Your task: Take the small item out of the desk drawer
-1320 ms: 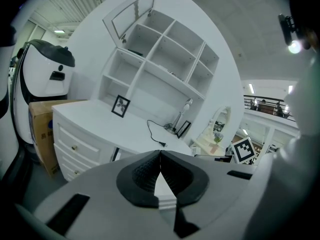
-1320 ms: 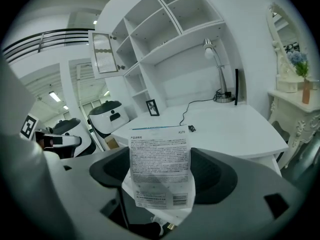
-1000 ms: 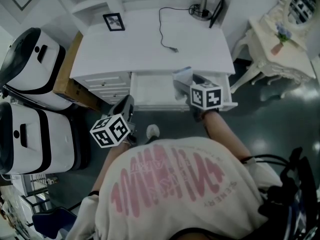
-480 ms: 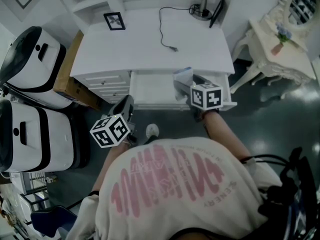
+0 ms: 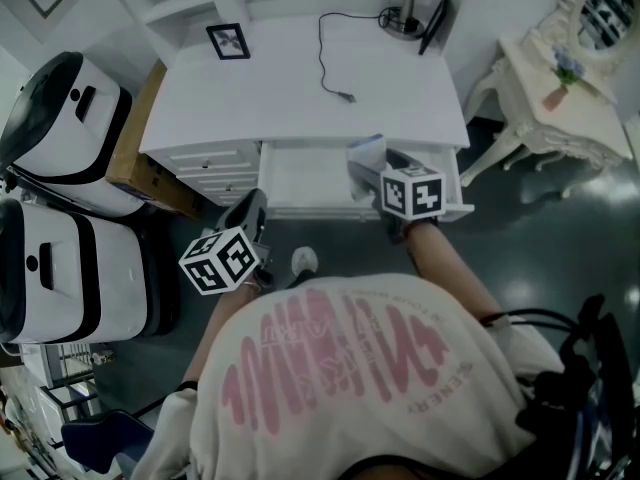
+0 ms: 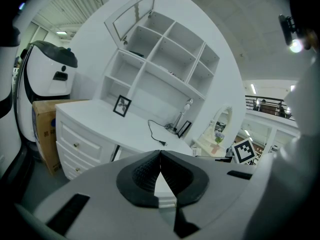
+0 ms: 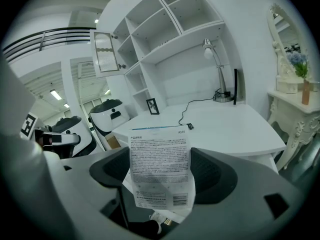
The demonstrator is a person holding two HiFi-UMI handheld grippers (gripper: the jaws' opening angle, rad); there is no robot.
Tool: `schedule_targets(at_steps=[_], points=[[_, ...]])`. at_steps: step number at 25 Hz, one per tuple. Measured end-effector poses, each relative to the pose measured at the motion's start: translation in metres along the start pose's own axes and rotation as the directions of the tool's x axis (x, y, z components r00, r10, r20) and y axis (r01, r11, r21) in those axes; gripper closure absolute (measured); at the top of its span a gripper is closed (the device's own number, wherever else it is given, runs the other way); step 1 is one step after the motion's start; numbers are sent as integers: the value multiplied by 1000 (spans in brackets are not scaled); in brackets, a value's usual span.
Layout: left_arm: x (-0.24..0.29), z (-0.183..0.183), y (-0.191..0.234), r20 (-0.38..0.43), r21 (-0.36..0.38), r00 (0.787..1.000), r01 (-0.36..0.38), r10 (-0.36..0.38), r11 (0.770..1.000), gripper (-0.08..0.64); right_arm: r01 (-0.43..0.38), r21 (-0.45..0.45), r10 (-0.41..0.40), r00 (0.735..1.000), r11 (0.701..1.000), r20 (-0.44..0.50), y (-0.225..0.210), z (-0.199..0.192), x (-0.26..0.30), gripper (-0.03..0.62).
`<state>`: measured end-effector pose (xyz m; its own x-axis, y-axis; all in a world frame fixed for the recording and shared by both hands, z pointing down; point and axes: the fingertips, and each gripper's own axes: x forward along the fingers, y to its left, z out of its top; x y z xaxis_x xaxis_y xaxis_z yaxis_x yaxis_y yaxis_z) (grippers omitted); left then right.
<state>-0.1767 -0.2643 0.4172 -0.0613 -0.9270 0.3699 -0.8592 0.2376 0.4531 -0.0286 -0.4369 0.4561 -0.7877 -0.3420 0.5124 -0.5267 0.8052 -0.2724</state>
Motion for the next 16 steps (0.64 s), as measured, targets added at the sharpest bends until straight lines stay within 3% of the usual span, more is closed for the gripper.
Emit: schedule_targets(at_steps=[16], points=[[2, -1, 6, -5, -20, 1000, -7, 6, 1000, 531, 5, -21, -5, 1000, 1000, -20, 1, -2, 7, 195]])
